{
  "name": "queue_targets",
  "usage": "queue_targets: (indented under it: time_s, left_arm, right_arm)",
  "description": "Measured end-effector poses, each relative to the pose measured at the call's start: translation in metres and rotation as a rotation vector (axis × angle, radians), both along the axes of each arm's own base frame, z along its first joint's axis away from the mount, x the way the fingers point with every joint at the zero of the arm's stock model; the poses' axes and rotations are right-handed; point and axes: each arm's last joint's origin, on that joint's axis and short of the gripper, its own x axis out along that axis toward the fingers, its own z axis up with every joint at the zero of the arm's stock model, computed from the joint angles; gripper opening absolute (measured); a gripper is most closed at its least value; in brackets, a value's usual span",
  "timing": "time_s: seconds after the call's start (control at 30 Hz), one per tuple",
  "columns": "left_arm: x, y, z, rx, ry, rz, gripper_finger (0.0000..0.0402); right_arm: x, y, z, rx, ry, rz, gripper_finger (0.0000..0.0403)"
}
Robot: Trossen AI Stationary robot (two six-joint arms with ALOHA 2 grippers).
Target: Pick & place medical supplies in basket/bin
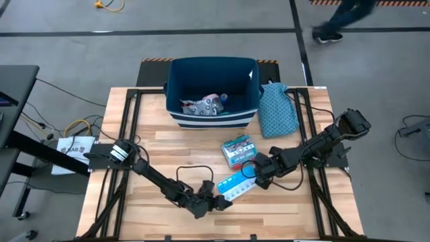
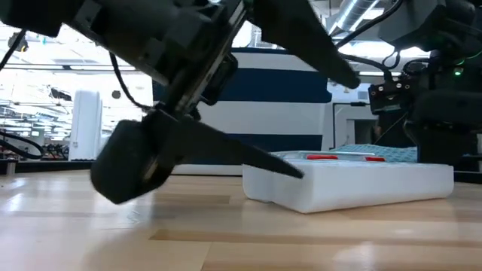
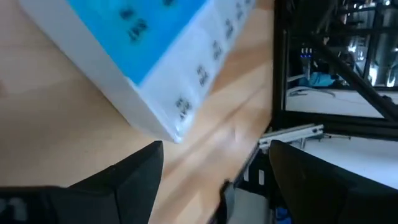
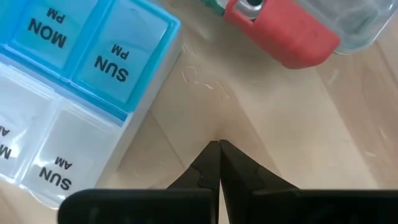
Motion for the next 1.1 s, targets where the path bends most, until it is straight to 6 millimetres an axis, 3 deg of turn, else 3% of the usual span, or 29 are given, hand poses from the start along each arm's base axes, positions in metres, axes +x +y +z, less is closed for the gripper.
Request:
queue_targets:
  time_s: [0.4, 0.53, 0.9, 1.1]
  left_arm:
    - [-0.007, -0.005, 0.014, -0.034, 0.040, -0.026, 0.0280]
    - [-0.018, -0.002, 0.020, -0.030, 0.059, -0.029, 0.0270]
    - [-0.074, 0.034, 0.026, -0.038, 0.035, -0.018, 0.0245]
    - [-0.077, 0.048, 0.011, -0.036, 0.060, 0.000, 0.0257]
  right_arm:
    - [-0.001, -0.001, 0.000, -0.016, 0.008, 0.016, 0.0000]
    - [-0.001, -0.001, 0.000, -0.014, 0.006, 0.007, 0.0000]
    - [0.000, 0.000, 0.000, 0.005, -0.007, -0.035, 0.0000]
    - [0.006, 0.002, 0.005, 0.039, -0.020, -0.032, 0.0000]
